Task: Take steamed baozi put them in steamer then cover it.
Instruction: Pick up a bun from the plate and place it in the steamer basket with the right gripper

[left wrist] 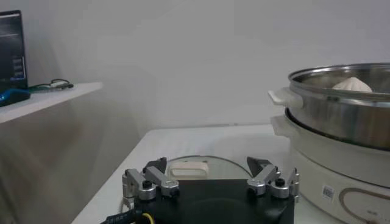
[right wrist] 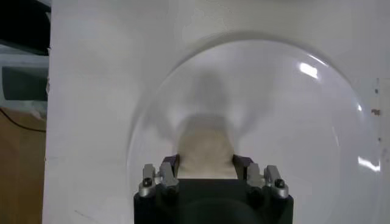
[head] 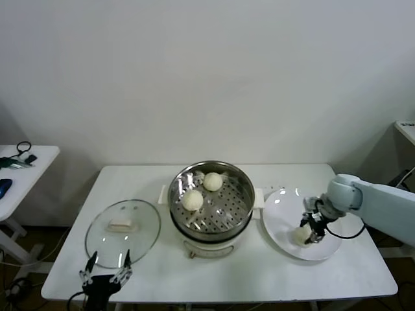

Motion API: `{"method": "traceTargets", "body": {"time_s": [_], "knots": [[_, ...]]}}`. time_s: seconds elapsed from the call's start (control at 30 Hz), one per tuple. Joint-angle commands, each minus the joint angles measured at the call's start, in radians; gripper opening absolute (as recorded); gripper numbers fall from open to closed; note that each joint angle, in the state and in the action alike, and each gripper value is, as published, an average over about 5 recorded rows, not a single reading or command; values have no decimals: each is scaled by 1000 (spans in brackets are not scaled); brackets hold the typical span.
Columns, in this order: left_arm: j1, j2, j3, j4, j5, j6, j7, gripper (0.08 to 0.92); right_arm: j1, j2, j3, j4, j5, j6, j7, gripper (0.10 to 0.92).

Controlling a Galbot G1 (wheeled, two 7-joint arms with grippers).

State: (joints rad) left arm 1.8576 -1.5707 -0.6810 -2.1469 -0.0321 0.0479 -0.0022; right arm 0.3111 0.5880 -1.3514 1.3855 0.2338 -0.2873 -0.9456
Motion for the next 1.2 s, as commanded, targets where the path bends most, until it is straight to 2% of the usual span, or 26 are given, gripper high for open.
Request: {"method": "traceTargets", "body": {"time_s": [0.03,0.2,0.43,0.6,0.77,1.2], "knots": [[0,0,1,-1,0,1,0,823,392,64,-231,7,60,132,-86,595],[1,1,6,-2,2,2,0,823,686,183,-357,22,127,335,-158,595],[3,4,10,-3,6,2,0,823,876,328,-288,119,138,521,-209,602],[3,4,13,-6,10,3,1,823,857,411,-199,286,89,537,-158,602],[3,1,11,-9,16,2,1,823,735,497,-184,374,-40,541,-96,602],[5,-8,-7,-17,16,7,1,823,449,597,-207,319,-286,520,-24,602]]}}
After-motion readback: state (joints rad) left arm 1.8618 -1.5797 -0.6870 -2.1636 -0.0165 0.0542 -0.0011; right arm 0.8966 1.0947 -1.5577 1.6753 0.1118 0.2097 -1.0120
